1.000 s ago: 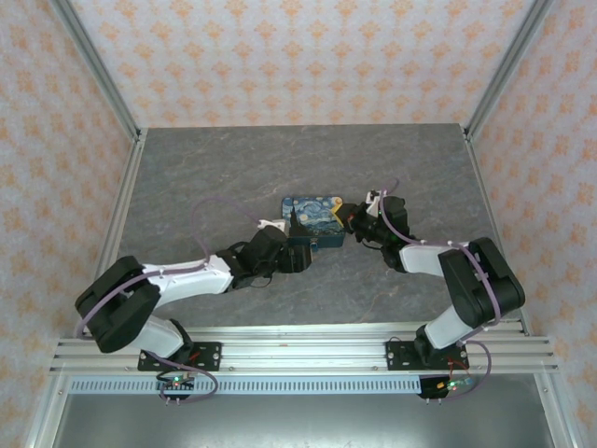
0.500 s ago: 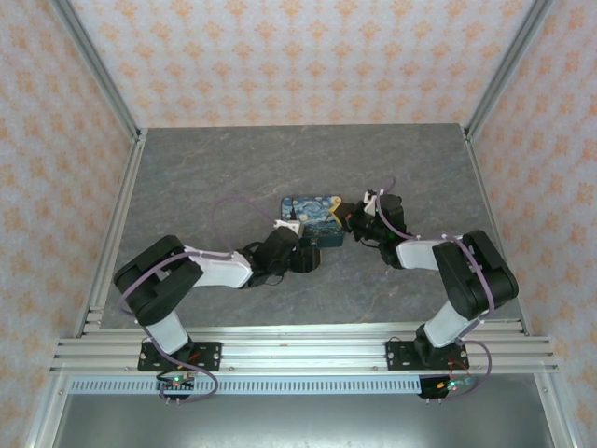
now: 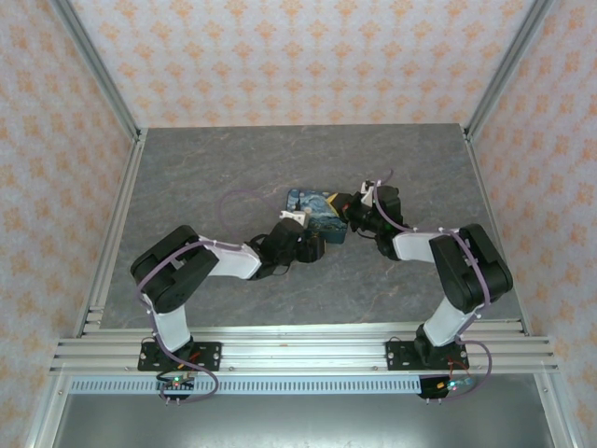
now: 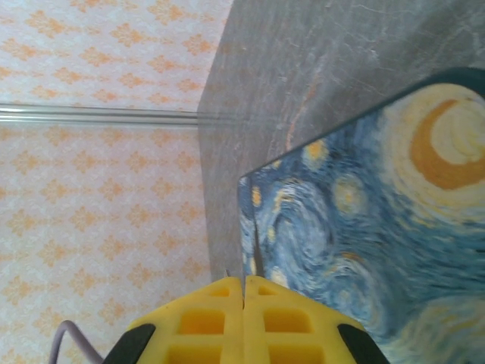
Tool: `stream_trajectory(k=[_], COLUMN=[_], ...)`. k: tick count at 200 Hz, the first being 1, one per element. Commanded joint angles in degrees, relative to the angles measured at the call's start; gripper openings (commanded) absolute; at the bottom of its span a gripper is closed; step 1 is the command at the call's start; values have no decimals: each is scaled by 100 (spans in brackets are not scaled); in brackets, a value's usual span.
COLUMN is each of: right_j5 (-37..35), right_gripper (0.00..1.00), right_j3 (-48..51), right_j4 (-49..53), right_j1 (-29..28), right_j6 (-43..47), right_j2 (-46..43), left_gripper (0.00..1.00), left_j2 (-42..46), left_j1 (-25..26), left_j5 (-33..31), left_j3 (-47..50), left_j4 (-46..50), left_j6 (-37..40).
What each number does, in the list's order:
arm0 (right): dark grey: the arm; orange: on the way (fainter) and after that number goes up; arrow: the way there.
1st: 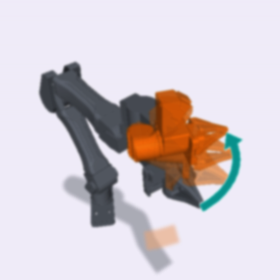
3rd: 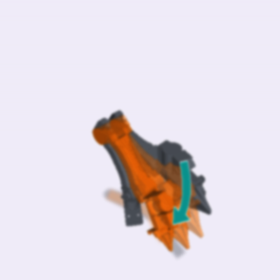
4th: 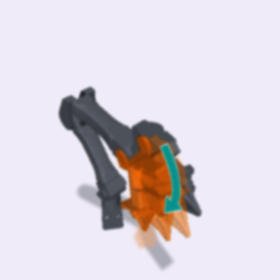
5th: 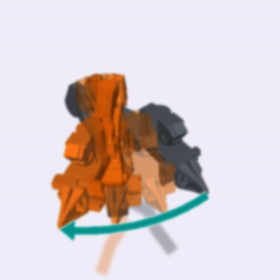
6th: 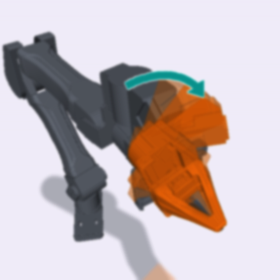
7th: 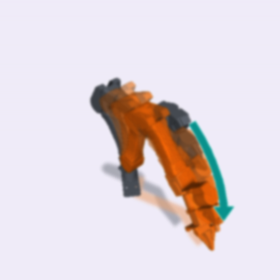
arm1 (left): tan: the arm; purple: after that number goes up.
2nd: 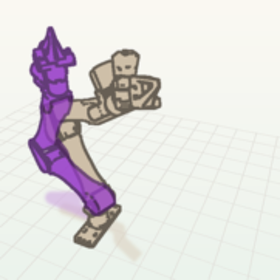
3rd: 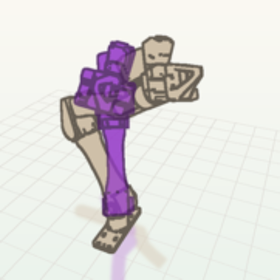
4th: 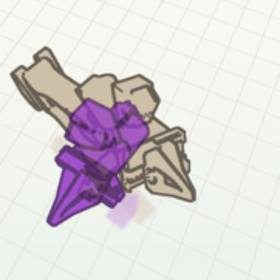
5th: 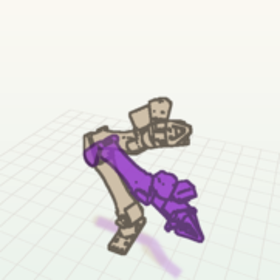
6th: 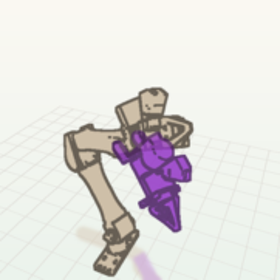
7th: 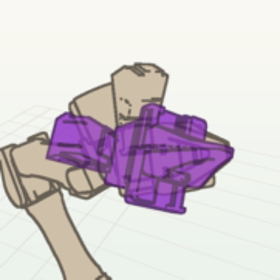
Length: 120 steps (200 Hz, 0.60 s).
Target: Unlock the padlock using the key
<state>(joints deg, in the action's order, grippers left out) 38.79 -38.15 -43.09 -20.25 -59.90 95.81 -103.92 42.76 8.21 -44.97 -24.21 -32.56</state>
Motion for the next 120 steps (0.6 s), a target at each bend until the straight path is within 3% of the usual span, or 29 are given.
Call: stream_trajectory(k=[1, 120], right_j5=[-46, -7], right_gripper=[0, 0], right_j3=[-35, -96], right_j4=[-128, -289], right_j1=[79, 154], right_j6=[83, 48], right_j2=[94, 509], left_gripper=[65, 64], left_j2=[-224, -760], left_j1=[-49, 12], left_j5=[103, 551], left_j3=[-229, -797], left_j4=[-181, -493], left_j6=[300, 5])
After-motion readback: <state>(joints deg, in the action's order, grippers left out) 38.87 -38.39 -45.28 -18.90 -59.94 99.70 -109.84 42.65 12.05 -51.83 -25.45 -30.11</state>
